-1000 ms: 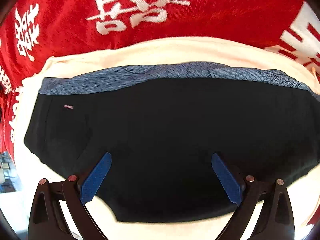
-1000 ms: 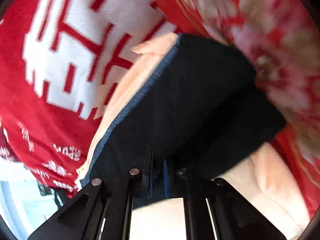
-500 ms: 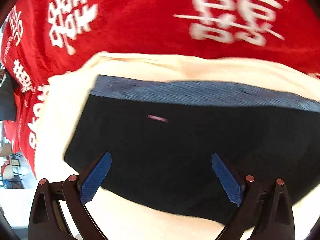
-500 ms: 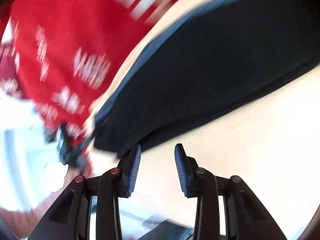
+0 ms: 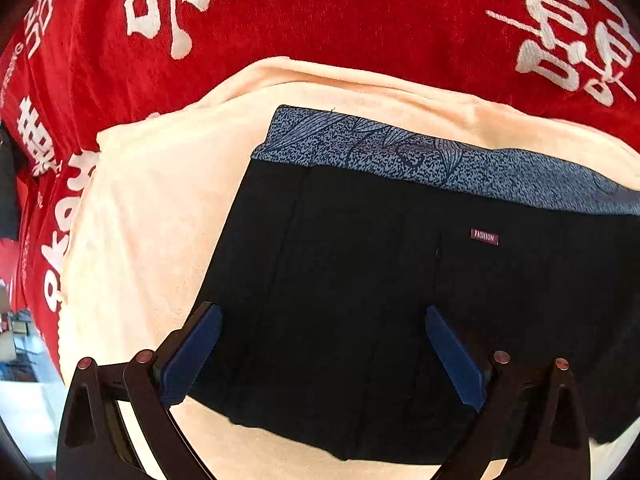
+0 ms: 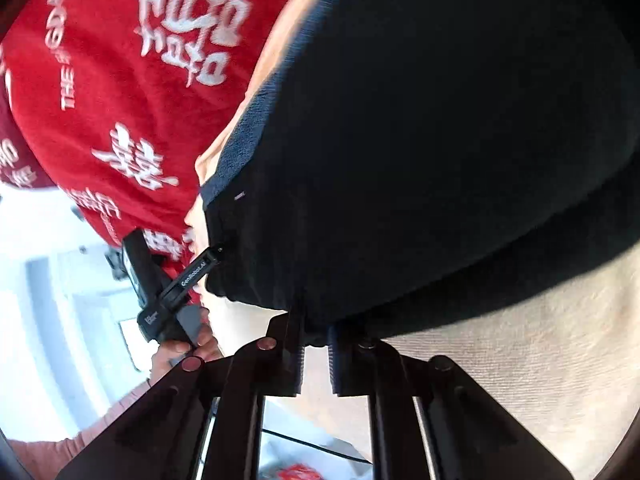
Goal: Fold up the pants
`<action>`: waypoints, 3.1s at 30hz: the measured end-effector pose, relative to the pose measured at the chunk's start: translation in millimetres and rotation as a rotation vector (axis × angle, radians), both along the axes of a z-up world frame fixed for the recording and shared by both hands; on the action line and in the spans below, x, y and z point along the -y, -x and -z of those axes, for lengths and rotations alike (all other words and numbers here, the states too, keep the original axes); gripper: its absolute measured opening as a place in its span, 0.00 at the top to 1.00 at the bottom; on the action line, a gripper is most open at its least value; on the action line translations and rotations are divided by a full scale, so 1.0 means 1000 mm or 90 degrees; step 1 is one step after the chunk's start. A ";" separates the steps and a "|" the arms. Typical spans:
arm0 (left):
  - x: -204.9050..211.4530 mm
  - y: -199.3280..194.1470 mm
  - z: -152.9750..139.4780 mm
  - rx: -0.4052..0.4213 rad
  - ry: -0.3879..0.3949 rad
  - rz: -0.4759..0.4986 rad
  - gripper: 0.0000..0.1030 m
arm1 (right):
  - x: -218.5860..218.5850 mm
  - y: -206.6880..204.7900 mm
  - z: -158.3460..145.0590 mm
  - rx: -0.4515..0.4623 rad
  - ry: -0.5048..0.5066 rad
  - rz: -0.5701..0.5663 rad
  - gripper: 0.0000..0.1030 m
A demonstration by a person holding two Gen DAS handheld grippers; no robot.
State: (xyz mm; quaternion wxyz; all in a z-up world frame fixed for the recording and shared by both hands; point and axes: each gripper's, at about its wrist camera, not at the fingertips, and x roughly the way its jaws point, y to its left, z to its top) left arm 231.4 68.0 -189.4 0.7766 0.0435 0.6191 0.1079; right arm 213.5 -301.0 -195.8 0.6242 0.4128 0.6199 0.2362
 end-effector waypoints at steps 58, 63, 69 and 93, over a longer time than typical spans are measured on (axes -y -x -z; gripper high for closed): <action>0.312 -0.038 0.010 -0.005 0.129 0.186 0.00 | 0.348 -0.014 -0.037 -0.031 0.483 0.363 0.50; 0.314 -0.039 0.010 -0.007 0.109 0.180 0.00 | 0.374 -0.025 -0.026 -0.032 0.443 0.365 0.91; 0.312 -0.032 0.011 -0.003 0.100 0.172 0.00 | 0.361 -0.008 -0.027 -0.003 0.523 0.281 0.91; 0.313 -0.029 0.008 0.007 0.095 0.151 0.00 | 0.255 -0.095 -0.019 0.123 0.509 0.063 0.79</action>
